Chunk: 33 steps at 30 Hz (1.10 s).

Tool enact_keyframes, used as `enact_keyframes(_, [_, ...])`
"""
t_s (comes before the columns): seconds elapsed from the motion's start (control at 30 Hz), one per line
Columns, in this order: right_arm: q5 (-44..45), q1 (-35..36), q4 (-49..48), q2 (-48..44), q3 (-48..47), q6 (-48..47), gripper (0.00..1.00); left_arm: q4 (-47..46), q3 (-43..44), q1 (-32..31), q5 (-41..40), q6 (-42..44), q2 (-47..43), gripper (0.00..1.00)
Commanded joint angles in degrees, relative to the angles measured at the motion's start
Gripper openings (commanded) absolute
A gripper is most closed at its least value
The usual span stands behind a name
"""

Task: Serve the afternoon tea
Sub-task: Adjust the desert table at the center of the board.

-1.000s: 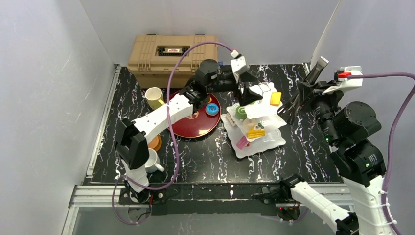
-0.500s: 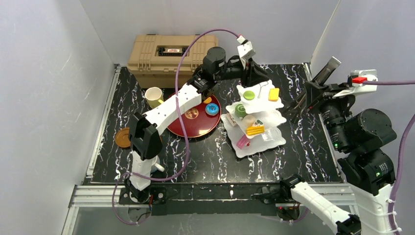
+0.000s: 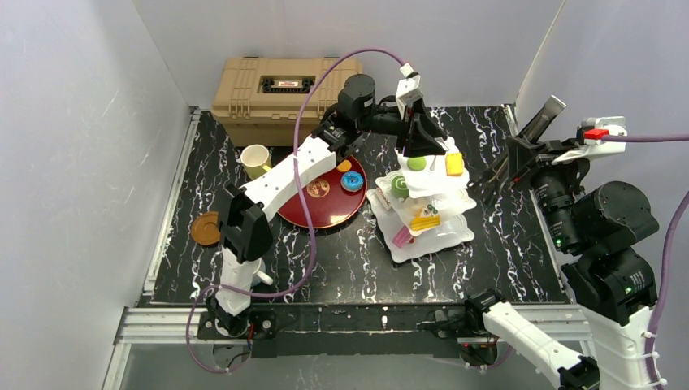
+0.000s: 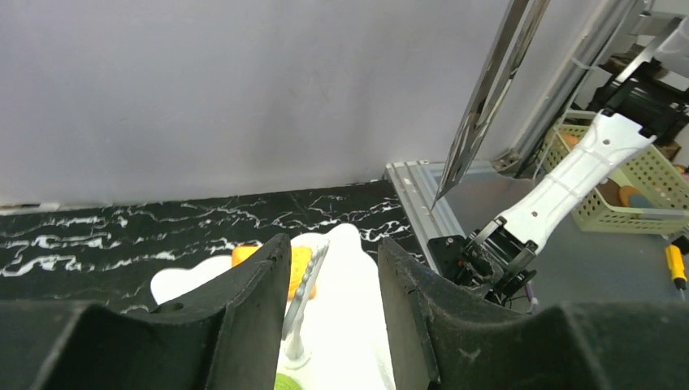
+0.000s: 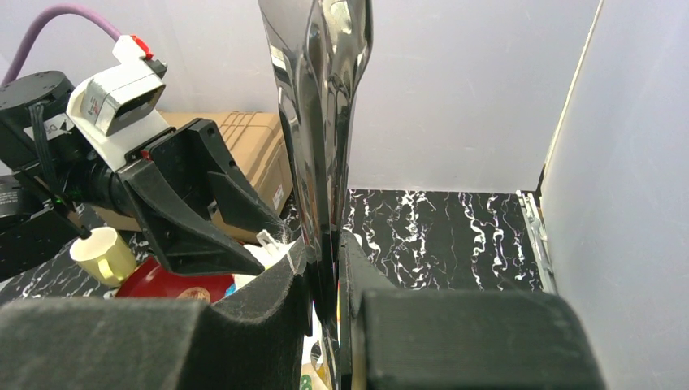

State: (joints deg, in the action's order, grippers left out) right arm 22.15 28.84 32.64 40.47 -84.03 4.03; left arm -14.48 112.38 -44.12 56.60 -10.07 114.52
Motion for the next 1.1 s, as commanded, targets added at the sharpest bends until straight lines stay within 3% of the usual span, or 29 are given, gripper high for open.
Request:
enact_keyframes(0.0, [0.37, -0.19, -2.80, -0.90, -1.31, -0.91, 0.09, 3.42, 6.80, 0.99, 7.88, -0.44, 1.79, 0.41])
enact_keyframes(0.17, [0.31, -0.19, -3.02, -0.89, -1.31, -0.91, 0.10, 7.33, 7.87, 1.51, 10.59, 5.07, 1.97, 0.35])
enact_keyframes(0.27, [0.35, -0.16, -3.20, -0.83, -1.60, -1.04, 0.09, 13.65, 13.44, 1.56, 14.67, 8.71, 4.59, 0.23])
enact_keyframes(0.4, [0.61, -0.19, -3.27, -1.10, -1.22, -0.79, 0.10, 11.05, 17.05, 1.59, 16.61, 7.17, 7.38, 0.00])
enact_keyframes(0.57, [0.50, -0.18, -3.53, -1.22, -1.14, -0.51, 0.10, 10.97, 24.36, 1.21, 23.08, 9.75, 11.66, 0.00])
enact_keyframes(0.83, [0.26, -0.16, -3.31, -1.27, -1.32, -0.43, 0.10, 9.97, 31.41, 0.23, 29.10, 22.10, 15.99, 0.00])
enact_keyframes(0.93, [0.18, -0.18, -3.16, -1.06, -1.52, -0.43, 0.10, 7.68, 34.77, 0.09, 29.70, 22.32, 17.45, 0.00])
enact_keyframes(1.0, [0.10, -0.12, -3.03, -1.02, -1.50, -0.37, 0.10, -3.17, 31.99, 0.08, 29.94, 16.15, 16.71, 0.00])
enact_keyframes(1.07, [0.21, -0.12, -3.02, -1.09, -1.28, -0.23, 0.10, -5.40, 30.96, 0.06, 29.58, 14.69, 16.33, 0.00])
